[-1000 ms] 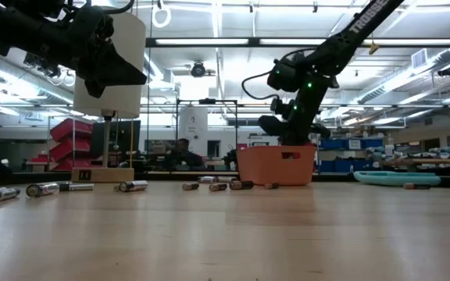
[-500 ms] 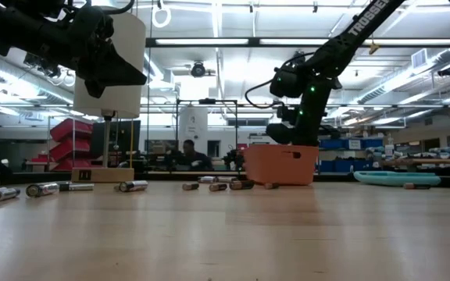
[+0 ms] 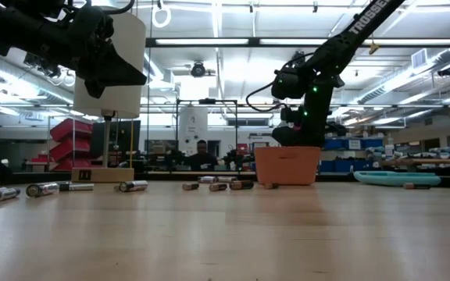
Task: Sort batteries
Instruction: Adjust the orange bin
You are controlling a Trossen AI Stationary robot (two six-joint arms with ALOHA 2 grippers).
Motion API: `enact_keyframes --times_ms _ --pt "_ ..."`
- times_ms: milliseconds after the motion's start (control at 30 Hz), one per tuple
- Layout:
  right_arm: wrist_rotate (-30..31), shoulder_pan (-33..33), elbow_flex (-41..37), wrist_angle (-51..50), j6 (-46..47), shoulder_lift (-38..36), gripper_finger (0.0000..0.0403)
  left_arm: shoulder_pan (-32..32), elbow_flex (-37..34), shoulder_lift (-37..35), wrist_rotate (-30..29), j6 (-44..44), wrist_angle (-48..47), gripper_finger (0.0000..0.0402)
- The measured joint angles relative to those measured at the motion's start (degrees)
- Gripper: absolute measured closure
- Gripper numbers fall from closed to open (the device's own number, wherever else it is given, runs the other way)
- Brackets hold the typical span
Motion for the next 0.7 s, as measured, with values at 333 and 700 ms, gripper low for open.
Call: enact_keyframes --times_ms 333,700 --pt "3.62 -0.63 -0.02 -0.82 -2.44 -4.62 0.0403 0.02 -0.02 0.00 0.00 -0.04 0.02 0.0371" --pt "-12.80 10.96 -0.02 2.28 -5.62 -10.68 0.0403 0.00 -0.01 0.00 0.00 -0.07 0.03 0.0371"
